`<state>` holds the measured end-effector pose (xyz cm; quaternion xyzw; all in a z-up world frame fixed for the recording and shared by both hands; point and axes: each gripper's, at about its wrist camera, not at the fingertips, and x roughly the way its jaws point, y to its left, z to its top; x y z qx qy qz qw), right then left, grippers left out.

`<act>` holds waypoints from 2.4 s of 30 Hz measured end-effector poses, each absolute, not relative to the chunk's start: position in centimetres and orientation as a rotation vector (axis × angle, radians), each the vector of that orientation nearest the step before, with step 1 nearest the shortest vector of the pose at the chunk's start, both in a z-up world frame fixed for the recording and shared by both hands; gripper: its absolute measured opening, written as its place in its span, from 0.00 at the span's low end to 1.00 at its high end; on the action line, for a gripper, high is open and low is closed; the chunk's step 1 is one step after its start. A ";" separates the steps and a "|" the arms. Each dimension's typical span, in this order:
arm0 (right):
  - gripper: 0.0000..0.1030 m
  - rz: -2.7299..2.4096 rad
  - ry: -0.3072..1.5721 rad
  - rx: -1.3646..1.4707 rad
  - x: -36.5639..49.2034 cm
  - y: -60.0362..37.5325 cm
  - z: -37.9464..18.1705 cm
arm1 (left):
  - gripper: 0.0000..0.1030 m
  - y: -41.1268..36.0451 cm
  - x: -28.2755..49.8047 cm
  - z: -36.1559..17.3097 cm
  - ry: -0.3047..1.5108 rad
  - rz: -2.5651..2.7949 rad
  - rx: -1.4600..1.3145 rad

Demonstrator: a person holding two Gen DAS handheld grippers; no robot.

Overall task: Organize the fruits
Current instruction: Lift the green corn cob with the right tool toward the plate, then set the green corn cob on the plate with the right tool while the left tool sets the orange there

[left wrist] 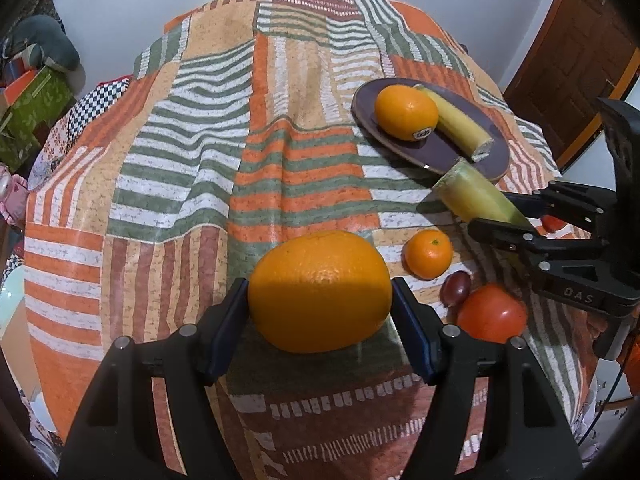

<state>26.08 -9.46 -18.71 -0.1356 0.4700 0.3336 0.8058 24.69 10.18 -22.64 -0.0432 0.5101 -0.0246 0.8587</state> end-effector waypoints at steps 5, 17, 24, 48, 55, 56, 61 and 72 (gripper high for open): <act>0.34 0.702 0.957 -0.249 25.7 -10.7 -16.8 | 0.67 9.4 24.5 -21.1 1.037 -0.062 -0.086; 0.33 0.650 0.876 -0.188 26.9 -14.0 -13.8 | 0.67 5.8 26.7 -18.2 0.981 -0.106 -0.053; 0.33 0.618 0.847 -0.160 28.0 -16.2 -12.9 | 0.67 3.3 28.9 -17.9 0.975 -0.141 -0.035; 0.33 0.577 0.880 -0.124 34.2 -18.0 -15.1 | 0.67 -0.9 36.4 -21.7 1.044 -0.199 -0.025; 0.33 0.581 0.895 -0.138 35.8 -17.1 -15.8 | 0.67 -1.3 37.3 -22.3 1.051 -0.215 -0.015; 0.33 0.580 0.899 -0.145 36.0 -16.9 -16.0 | 0.67 -1.4 37.3 -22.4 1.050 -0.216 -0.009; 0.33 0.572 0.933 -0.168 37.3 -15.9 -17.3 | 0.67 -1.8 37.4 -22.6 1.045 -0.217 0.008; 0.33 0.543 0.987 -0.205 38.6 -15.0 -18.8 | 0.70 -1.3 37.7 -23.0 1.060 -0.226 -0.034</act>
